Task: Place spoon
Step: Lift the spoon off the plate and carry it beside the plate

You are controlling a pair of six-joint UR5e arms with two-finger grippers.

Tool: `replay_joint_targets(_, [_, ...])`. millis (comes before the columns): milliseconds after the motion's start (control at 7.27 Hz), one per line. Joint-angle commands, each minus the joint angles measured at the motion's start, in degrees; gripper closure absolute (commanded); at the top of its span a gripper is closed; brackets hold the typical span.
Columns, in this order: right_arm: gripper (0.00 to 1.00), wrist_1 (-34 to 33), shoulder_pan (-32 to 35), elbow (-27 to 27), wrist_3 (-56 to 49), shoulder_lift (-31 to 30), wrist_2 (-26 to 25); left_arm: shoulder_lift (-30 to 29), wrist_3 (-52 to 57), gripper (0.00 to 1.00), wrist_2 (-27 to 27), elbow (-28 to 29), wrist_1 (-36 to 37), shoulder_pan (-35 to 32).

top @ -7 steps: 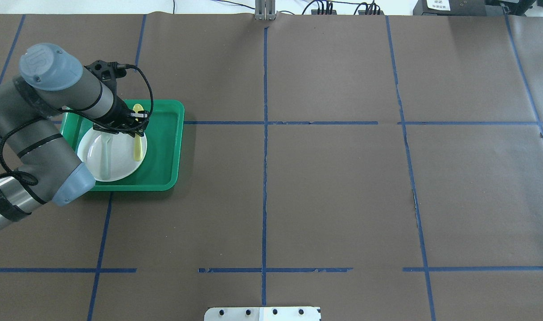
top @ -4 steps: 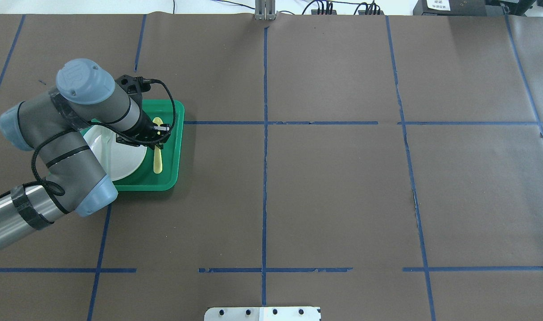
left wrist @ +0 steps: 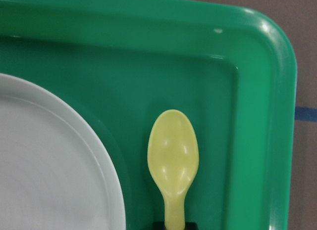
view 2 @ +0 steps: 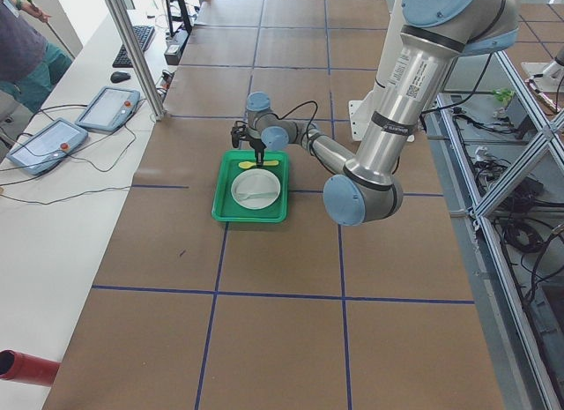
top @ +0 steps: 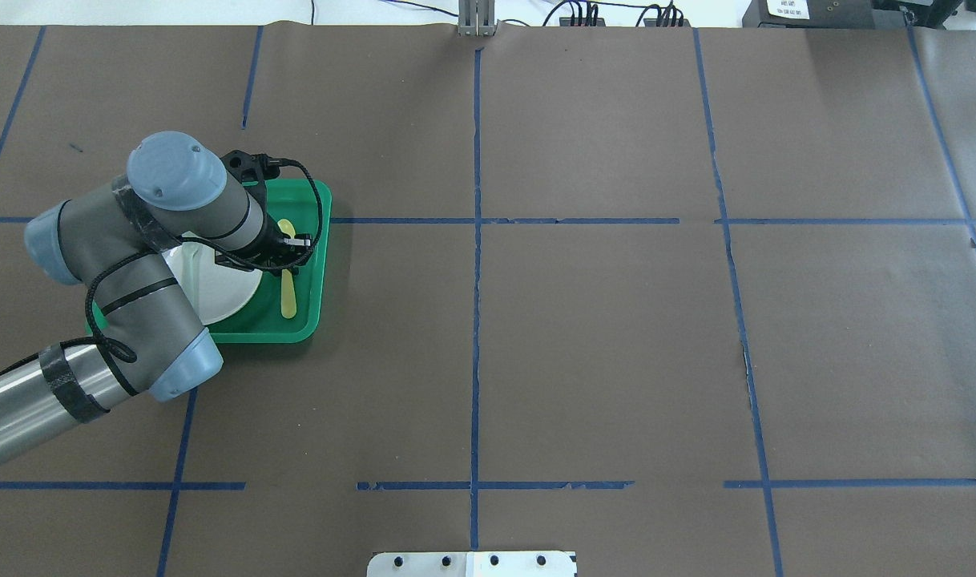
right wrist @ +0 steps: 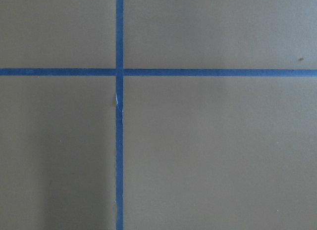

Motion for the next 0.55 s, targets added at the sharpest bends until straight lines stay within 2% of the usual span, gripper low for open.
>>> replay_joint_targets(0, [0.0, 0.04, 0.0, 0.0, 0.0, -0.01, 0.0, 0.07, 0.11, 0.02, 2.21, -1.43, -0.04, 0.13])
replay_joint_targets(412, [0.0, 0.04, 0.0, 0.0, 0.0, -0.01, 0.0, 0.78, 0.55, 0.01, 1.78, -9.86, 2.23, -3.19])
